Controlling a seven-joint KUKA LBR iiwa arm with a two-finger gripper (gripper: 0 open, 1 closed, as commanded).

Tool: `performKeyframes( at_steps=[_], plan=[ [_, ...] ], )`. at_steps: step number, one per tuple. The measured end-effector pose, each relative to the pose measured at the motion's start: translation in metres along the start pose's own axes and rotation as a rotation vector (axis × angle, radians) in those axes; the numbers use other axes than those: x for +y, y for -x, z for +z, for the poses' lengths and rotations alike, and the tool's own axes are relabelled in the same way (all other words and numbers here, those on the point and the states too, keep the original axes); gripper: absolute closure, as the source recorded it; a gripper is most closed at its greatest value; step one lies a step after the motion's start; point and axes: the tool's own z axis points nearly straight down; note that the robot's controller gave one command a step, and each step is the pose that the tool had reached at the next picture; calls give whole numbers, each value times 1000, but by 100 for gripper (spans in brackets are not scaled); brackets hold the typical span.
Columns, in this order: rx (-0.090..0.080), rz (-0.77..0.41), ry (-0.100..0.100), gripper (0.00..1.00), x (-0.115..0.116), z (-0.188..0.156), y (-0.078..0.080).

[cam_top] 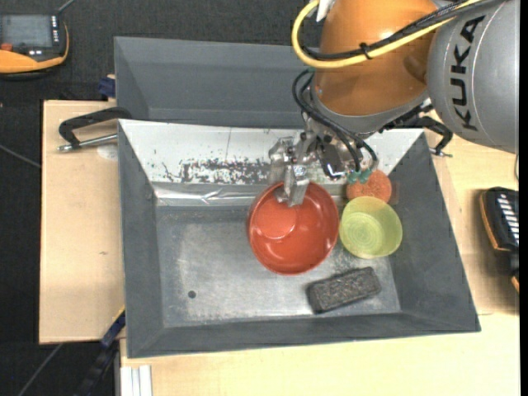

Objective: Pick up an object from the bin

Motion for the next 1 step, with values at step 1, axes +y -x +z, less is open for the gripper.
performKeyframes(
  at_steps=[1],
  plan=[
    [4, 3, 5, 100, 77, 79, 23]
  ],
)
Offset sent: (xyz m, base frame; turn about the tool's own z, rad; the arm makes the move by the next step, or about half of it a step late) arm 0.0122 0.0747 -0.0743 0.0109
